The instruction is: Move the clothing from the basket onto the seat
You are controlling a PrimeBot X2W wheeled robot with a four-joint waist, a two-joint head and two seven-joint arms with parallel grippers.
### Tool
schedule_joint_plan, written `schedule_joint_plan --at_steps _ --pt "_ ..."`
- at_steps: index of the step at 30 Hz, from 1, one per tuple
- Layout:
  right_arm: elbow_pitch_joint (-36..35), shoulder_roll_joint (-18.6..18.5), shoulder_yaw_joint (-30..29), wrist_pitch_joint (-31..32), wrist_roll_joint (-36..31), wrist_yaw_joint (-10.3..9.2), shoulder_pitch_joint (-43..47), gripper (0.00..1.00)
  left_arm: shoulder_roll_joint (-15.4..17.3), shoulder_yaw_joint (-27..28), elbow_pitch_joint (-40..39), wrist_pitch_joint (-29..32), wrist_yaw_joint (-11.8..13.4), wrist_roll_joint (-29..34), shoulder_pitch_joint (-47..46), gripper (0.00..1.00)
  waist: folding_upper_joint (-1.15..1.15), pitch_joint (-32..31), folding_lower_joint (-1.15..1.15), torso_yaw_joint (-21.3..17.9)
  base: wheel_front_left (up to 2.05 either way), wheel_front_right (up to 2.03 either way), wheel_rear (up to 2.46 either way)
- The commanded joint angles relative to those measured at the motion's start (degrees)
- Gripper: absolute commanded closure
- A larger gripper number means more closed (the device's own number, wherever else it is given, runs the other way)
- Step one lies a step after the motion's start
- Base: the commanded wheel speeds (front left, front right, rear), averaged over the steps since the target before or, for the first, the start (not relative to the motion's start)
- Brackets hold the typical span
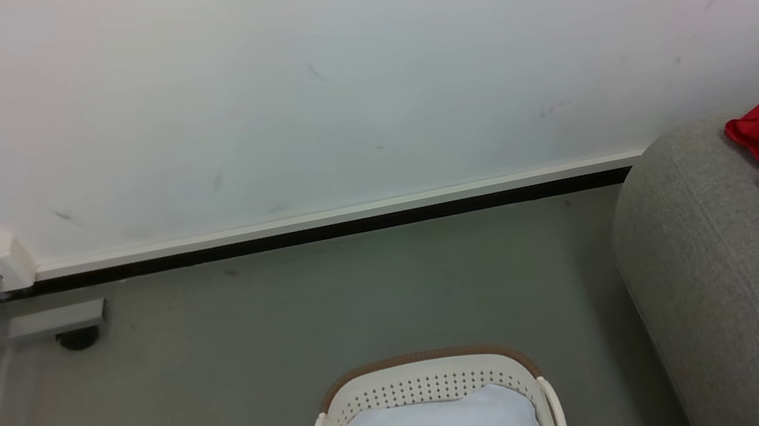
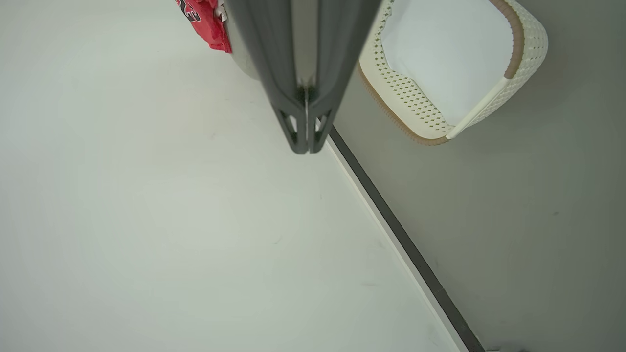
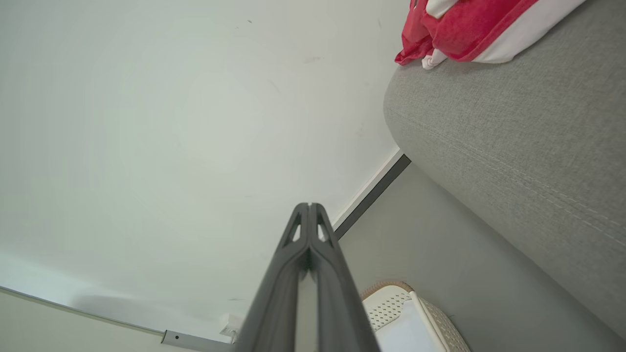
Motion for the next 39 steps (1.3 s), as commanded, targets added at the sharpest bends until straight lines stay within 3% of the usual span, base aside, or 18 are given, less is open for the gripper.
schedule_joint_plan --at_steps 1,39 --pt "-0.6 -0.5 -0.3 0.4 1.6 -0.06 -1.1 1.00 0.1 0.4 -0.5 0.4 -0.5 -1.3 -1.1 1.00 0.00 0.0 0.00 0.0 0.00 0.00 0.00" --pt "-0.9 -0.6 -1.9 5.5 21.8 -0.10 -3.5 1.00 -0.2 3.2 -0.7 5.4 -3.0 -19.3 -4.2 1.00 0.00 1.0 0.00 1.4 0.00 0.00 0.00"
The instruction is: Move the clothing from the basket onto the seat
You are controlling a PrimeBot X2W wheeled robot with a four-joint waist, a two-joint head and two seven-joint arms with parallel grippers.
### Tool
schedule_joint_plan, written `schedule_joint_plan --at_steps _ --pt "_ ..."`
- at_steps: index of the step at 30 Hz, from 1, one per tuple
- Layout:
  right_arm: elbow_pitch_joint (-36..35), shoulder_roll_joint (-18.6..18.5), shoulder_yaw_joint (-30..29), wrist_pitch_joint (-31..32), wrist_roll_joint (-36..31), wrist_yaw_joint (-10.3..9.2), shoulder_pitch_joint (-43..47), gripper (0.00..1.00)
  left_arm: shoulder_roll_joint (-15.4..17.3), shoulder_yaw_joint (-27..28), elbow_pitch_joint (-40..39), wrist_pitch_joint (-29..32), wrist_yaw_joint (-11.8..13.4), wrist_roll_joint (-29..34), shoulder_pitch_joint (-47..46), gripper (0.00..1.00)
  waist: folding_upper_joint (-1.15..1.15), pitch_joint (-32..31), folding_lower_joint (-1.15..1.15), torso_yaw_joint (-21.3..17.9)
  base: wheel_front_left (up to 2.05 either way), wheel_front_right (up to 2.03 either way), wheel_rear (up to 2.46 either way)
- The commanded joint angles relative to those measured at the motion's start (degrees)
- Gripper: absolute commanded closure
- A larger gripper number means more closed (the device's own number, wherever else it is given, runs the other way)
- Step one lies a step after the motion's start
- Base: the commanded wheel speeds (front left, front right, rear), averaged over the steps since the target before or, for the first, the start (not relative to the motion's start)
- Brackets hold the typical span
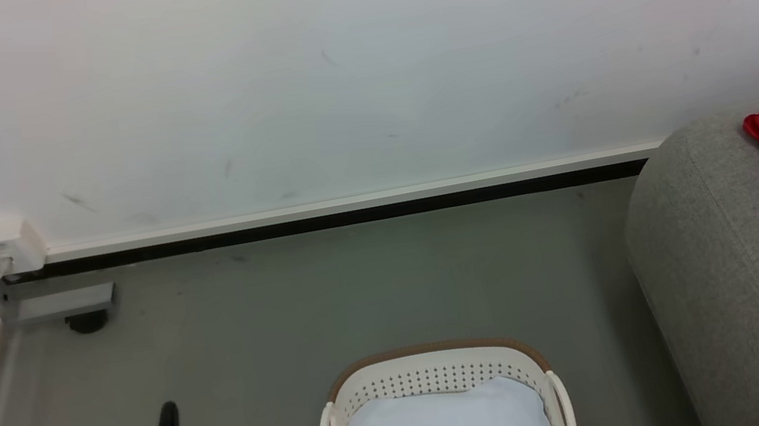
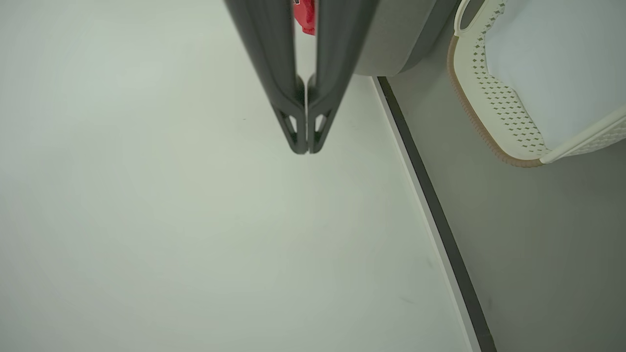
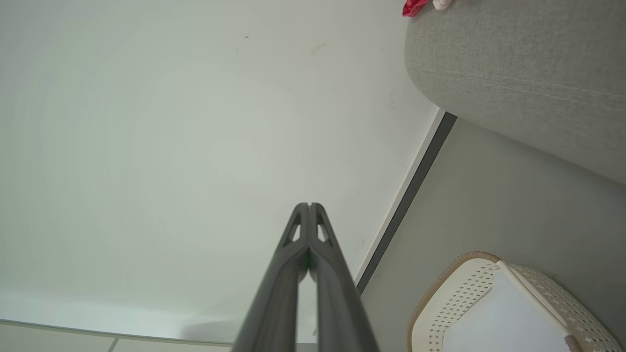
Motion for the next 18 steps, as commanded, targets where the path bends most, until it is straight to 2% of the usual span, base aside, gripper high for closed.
schedule_joint_plan --at_steps 1,18 --pt "-0.5 -0.5 -0.3 0.4 1.5 -0.10 -1.1 1.00 0.2 0.4 -0.3 0.3 -0.4 -1.4 -0.9 1.00 0.00 0.0 0.00 0.1 0.00 0.00 0.00" --pt "-0.5 -0.5 -0.8 2.2 8.3 -0.11 -1.7 1.00 0.0 1.3 -0.3 2.1 -1.3 -7.3 -1.9 1.00 0.00 0.5 0.00 0.6 0.00 0.00 0.00"
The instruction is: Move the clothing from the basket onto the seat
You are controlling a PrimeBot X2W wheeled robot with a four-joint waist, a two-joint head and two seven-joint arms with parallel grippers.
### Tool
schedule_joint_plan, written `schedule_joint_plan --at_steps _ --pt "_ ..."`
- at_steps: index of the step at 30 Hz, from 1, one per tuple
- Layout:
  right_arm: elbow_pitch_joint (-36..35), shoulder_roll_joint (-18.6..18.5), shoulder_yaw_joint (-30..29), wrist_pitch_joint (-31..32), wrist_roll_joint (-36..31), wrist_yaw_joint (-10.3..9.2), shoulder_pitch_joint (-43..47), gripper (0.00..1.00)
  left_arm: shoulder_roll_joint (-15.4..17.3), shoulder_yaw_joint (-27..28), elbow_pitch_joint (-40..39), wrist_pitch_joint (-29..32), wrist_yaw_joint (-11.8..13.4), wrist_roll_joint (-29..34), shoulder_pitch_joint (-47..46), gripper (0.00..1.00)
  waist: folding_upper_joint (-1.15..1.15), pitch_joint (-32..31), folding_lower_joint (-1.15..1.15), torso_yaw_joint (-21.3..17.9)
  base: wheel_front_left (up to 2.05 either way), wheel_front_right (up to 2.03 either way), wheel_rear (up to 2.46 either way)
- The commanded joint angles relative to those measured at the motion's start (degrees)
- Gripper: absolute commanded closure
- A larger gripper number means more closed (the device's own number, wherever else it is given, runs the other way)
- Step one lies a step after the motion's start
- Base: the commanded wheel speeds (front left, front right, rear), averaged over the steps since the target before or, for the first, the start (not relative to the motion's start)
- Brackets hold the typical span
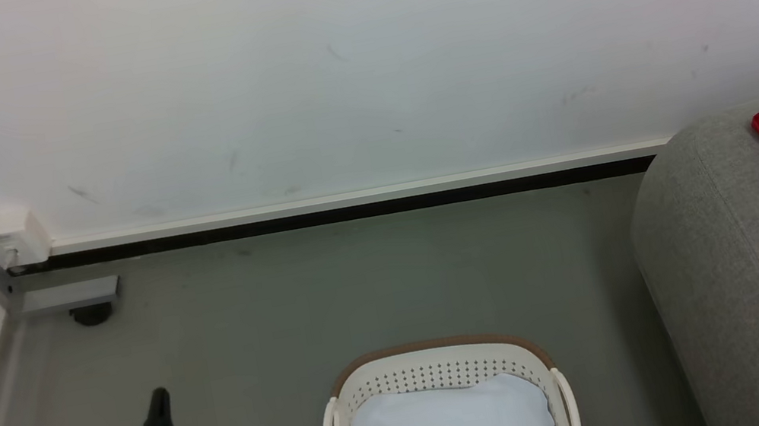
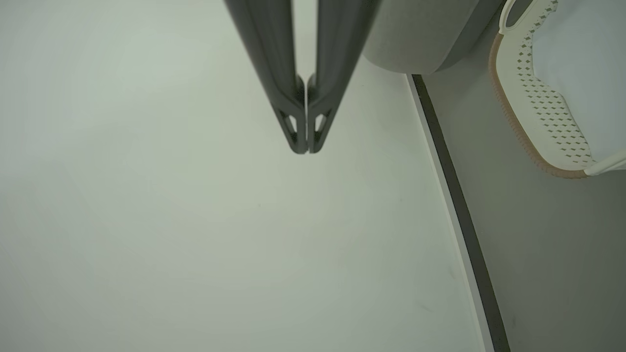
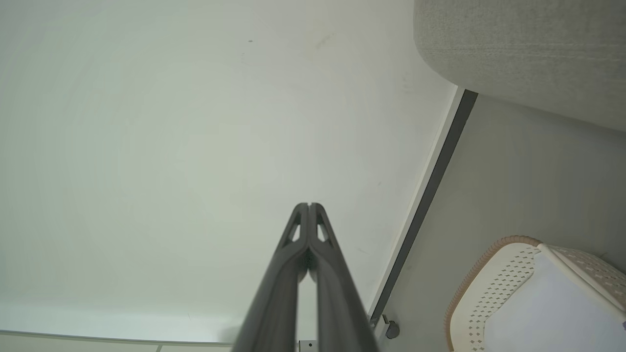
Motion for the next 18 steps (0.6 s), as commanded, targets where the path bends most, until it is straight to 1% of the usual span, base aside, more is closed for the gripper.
schedule_joint_plan --at_steps 1,4,18 --pt "-0.3 -0.4 -0.3 0.3 1.2 -0.12 -0.7 1.00 0.1 0.3 -0.2 0.4 -0.5 -0.8 -0.7 1.00 0.00 0.0 0.00 0.0 0.00 0.00 0.00" --pt "-0.3 -0.4 -0.4 0.6 2.2 -0.12 -0.9 1.00 0.1 0.5 -0.2 0.6 -0.6 -1.9 -0.8 1.00 0.00 0.1 0.00 0.1 0.00 0.00 0.00" --pt "-0.3 -0.4 -0.3 0.6 1.8 -0.12 -0.8 1.00 0.1 0.4 -0.2 0.6 -0.5 -1.8 -0.8 1.00 0.00 0.1 0.00 0.1 0.00 0.00 0.00"
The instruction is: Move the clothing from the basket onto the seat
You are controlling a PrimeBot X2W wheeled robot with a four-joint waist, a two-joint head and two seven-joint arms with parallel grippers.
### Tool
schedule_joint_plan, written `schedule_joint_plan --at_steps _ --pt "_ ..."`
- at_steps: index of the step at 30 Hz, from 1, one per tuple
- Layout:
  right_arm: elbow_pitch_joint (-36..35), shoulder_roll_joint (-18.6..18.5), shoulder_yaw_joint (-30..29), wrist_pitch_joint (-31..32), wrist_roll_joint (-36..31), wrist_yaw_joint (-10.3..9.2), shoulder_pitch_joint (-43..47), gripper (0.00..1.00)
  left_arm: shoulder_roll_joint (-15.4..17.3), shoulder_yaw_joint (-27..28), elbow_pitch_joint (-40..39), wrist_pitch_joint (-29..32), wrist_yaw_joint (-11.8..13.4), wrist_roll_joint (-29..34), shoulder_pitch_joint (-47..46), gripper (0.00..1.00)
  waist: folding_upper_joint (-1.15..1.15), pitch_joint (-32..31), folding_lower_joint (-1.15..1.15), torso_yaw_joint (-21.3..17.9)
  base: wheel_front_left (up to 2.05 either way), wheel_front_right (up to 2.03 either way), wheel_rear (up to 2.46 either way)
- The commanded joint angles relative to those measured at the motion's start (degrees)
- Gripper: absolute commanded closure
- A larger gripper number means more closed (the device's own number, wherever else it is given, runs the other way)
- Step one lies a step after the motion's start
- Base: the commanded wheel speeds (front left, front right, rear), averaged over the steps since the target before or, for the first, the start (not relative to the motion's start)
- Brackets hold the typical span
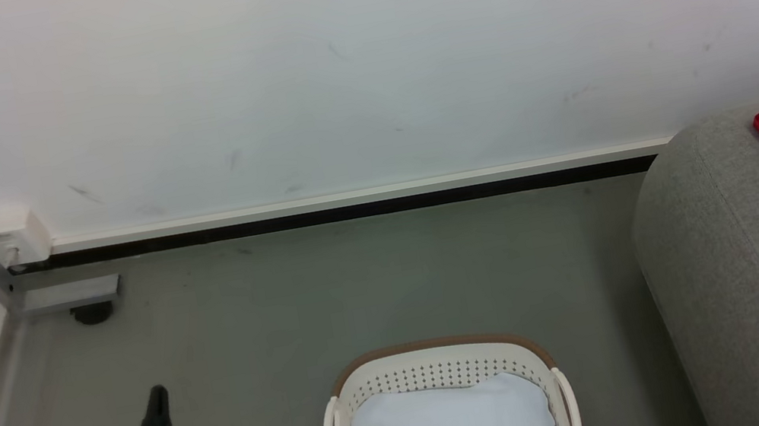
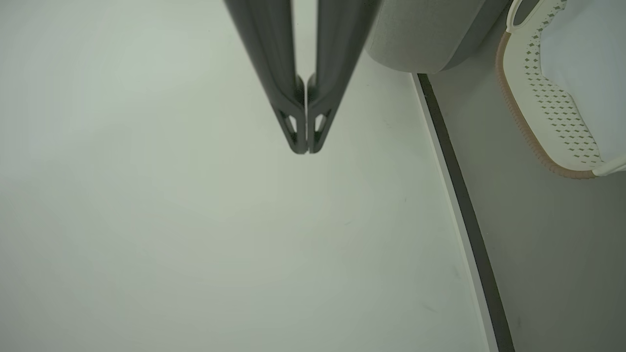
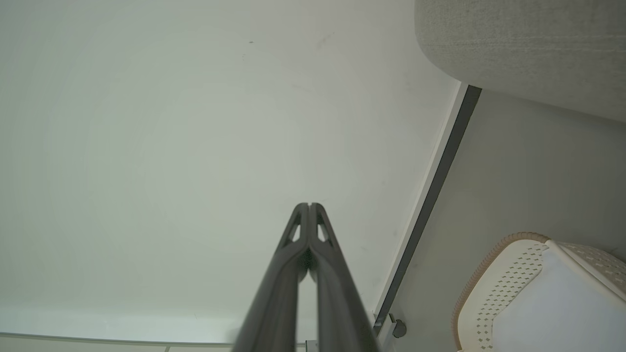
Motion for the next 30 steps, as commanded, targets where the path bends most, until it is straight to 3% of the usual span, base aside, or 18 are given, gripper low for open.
schedule_joint_plan --at_steps 1,30 --pt "-0.2 -0.4 -0.2 0.2 0.0 -0.12 -0.7 1.00 0.1 0.2 -0.1 0.3 -0.1 -0.8 -0.5 1.00 0.00 0.0 0.00 0.0 0.00 0.00 0.00" --pt "-0.2 -0.4 -0.2 0.2 0.0 -0.12 -0.7 1.00 0.1 0.2 -0.1 0.2 -0.1 -0.8 -0.5 1.00 0.00 0.0 0.00 0.0 0.00 0.00 0.00"
